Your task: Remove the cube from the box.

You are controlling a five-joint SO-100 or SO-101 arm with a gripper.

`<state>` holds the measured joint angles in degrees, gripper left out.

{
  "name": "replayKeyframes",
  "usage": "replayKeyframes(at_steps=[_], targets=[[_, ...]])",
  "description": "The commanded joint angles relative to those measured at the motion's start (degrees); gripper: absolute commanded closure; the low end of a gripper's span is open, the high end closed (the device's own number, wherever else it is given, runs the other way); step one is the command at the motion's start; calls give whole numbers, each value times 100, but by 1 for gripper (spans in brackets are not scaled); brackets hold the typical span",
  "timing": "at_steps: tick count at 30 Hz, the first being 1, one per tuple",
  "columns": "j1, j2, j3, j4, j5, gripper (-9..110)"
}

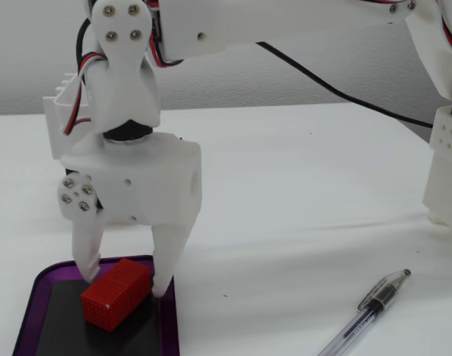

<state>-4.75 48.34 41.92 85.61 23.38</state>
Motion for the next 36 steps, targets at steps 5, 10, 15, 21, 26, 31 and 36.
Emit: replayKeyframes(at_steps=[5,10,15,21,26,31,36], targets=[[-26,70,-18,-79,-26,100],[-26,105,-97,0,-26,102],[-18,439,-615,475,-44,102],[-62,1468,-1433,1151,-475,102],[-62,2892,-475,1151,-738,102],[26,4175,1415,1134,-1371,102],[53,5212,3498,369,-1898,102]])
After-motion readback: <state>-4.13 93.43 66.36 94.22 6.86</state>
